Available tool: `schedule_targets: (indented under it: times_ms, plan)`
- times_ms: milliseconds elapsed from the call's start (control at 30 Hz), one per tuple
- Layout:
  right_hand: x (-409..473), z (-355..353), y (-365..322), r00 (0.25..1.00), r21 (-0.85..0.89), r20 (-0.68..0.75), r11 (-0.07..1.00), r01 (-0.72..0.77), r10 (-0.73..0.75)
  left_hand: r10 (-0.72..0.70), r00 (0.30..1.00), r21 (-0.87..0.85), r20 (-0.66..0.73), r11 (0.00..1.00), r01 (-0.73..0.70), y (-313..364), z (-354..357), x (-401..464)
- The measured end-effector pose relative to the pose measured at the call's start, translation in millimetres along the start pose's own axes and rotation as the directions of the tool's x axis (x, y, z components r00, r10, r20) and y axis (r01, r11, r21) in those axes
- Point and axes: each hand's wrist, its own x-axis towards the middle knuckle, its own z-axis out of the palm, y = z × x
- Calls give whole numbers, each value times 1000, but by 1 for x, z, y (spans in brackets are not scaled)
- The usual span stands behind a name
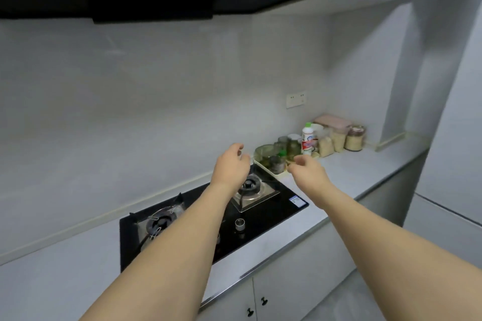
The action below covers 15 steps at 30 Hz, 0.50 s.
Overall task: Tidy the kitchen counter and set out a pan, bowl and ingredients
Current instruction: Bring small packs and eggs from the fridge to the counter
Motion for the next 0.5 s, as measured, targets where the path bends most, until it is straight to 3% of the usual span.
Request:
schedule_targets:
  times_ms: [233,500]
  plan:
    - [45,-121,-8,983,-82,-135,990,115,-125,240,971,87,9,967,-240,123,56,43]
    - [81,-224,-40,952,-335,-170,923,188,-255,442,897,183,-12,883,-433,230,67,90]
